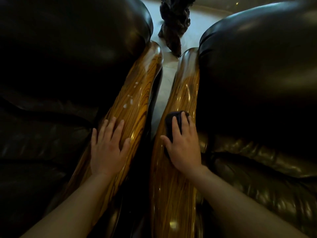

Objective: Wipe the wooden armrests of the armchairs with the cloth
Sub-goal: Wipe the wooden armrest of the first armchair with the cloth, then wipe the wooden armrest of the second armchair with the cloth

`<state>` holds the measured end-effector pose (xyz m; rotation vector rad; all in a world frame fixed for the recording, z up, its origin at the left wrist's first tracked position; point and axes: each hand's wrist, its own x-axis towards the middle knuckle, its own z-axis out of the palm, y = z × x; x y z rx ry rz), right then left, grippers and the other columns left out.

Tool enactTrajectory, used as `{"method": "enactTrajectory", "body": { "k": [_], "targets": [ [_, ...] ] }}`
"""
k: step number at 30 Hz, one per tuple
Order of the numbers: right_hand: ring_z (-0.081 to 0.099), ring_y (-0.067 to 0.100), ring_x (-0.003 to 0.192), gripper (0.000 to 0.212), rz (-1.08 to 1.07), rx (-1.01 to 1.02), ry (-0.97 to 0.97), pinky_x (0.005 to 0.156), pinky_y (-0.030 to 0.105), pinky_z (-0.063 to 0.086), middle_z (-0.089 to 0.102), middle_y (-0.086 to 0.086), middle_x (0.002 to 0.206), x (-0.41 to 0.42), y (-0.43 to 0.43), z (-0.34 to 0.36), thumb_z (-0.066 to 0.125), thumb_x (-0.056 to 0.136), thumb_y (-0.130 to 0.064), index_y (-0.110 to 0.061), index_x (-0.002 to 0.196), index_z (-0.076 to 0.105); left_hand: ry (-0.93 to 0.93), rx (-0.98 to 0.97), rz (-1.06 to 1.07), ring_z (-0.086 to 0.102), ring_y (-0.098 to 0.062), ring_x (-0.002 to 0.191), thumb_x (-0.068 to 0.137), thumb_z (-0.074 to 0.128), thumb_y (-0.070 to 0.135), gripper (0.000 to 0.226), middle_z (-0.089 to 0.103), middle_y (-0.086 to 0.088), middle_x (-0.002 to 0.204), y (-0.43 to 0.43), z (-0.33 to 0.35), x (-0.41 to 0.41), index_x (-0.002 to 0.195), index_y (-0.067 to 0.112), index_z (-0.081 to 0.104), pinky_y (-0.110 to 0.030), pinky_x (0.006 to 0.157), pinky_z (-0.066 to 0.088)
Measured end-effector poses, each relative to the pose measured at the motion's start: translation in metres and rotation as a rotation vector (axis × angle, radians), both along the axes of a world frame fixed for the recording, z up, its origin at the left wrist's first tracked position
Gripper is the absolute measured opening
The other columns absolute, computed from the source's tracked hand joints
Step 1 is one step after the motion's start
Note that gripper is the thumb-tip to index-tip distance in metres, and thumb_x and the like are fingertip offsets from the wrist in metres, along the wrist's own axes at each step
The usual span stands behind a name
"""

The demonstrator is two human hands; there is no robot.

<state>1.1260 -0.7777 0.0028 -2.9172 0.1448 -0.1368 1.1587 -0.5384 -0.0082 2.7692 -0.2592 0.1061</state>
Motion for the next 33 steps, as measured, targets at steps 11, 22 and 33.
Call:
{"method": "enactTrajectory", "body": {
  "k": [11,22,33],
  "targets": [
    [0.005,0.035,0.152,0.071,-0.122,0.011,0.081,0.122,0.049,0.006,0.014,0.011,0.165,0.168,-0.073,0.026,0.026,0.097,-0.066,-0.023,0.154,0.032,-0.031,-0.013,0.001,0.014,-0.020,0.151,0.097,0.031,0.054,0.060,0.026,-0.003,0.162,0.003,-0.004,0.001,0.153,0.031,0.028,-0.047,0.123,0.006],
    [0.014,0.025,0.152,0.040,0.510,0.057,-0.122,0.121,0.052,0.017,0.042,0.000,0.154,0.011,-0.030,0.001,0.049,0.100,-0.043,-0.026,0.136,0.057,-0.007,-0.004,-0.002,0.013,-0.021,0.151,0.098,0.030,0.053,0.060,0.025,-0.004,0.162,0.003,-0.003,0.002,0.153,0.031,0.027,-0.052,0.122,0.011],
    [0.059,0.009,0.091,0.018,0.064,0.718,-0.219,0.080,0.032,0.049,0.063,-0.008,0.097,0.101,0.032,0.051,0.051,0.099,-0.035,-0.026,0.100,0.067,0.042,-0.068,-0.026,0.001,-0.014,0.151,0.100,0.025,0.055,0.056,0.015,0.002,0.163,0.010,0.004,0.018,0.151,0.034,0.023,-0.042,0.121,0.009]
  ]
}}
